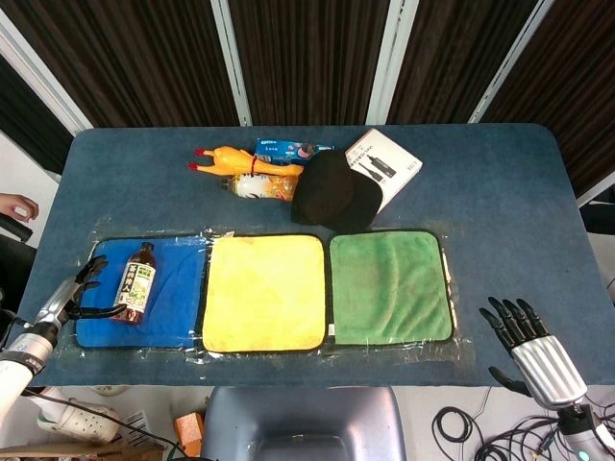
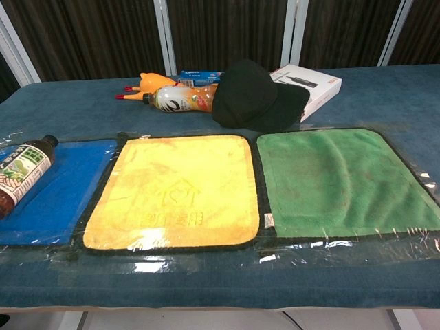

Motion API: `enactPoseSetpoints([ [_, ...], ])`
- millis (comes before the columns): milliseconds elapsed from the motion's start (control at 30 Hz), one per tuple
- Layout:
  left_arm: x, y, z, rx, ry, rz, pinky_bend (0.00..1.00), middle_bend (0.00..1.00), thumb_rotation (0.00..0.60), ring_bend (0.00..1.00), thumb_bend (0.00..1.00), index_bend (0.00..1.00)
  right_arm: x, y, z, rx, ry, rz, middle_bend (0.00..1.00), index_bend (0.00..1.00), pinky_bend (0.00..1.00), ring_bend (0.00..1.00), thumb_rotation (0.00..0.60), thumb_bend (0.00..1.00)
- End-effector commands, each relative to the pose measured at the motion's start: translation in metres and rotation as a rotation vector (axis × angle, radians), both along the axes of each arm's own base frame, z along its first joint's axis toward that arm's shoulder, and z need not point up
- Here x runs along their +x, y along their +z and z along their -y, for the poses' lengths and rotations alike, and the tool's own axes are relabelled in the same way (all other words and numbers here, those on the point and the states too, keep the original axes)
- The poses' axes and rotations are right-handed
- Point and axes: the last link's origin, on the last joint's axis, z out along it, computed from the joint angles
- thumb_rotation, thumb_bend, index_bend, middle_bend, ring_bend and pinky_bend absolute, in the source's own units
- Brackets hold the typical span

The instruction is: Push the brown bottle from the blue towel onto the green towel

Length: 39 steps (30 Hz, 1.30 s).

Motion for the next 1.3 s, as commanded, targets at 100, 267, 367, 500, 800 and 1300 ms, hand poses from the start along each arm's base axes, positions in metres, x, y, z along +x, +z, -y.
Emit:
enactPoseSetpoints([
  [100,0.0,0.0,0.003,-0.009,-0.005,-0.01,0.13,0.06,0.525,0.04,0.08,0.0,0.0,0.0,0.0,0.0,0.001,0.0,0.0,0.0,0.0,0.0,0.6,0.14],
  [267,0.0,0.003,0.001,-0.002,0.007,-0.011,0.13,0.06,0.526,0.04,0.08,0.0,0.0,-0.002,-0.002,0.01,0.002,-0.003,0.0,0.0,0.0,0.0,0.6,0.14],
  [367,-0.003,0.005,-0.007,-0.007,0.053,0.004,0.14,0.06,0.526,0.04,0.09,0.0,0.0,-0.001,-0.003,0.014,0.003,-0.001,0.0,0.0,0.0,0.0,0.6,0.14],
  [500,-0.007,0.006,-0.018,-0.045,0.125,0.015,0.15,0.07,0.527,0.05,0.11,0.0,0.0,0.001,-0.004,0.011,0.005,0.004,0.0,0.0,0.0,0.0,0.6,0.14],
  [800,-0.001,0.005,-0.019,-0.121,0.182,0.028,0.17,0.09,0.518,0.08,0.21,0.0,-0.001,0.001,-0.003,0.016,0.002,0.001,0.0,0.0,0.0,0.0,0.6,0.14],
  [1300,0.01,-0.003,-0.025,-0.224,0.221,0.048,0.25,0.16,0.517,0.14,0.25,0.03,-0.001,0.002,-0.005,0.024,0.001,0.003,0.0,0.0,0.0,0.0,0.6,0.14],
])
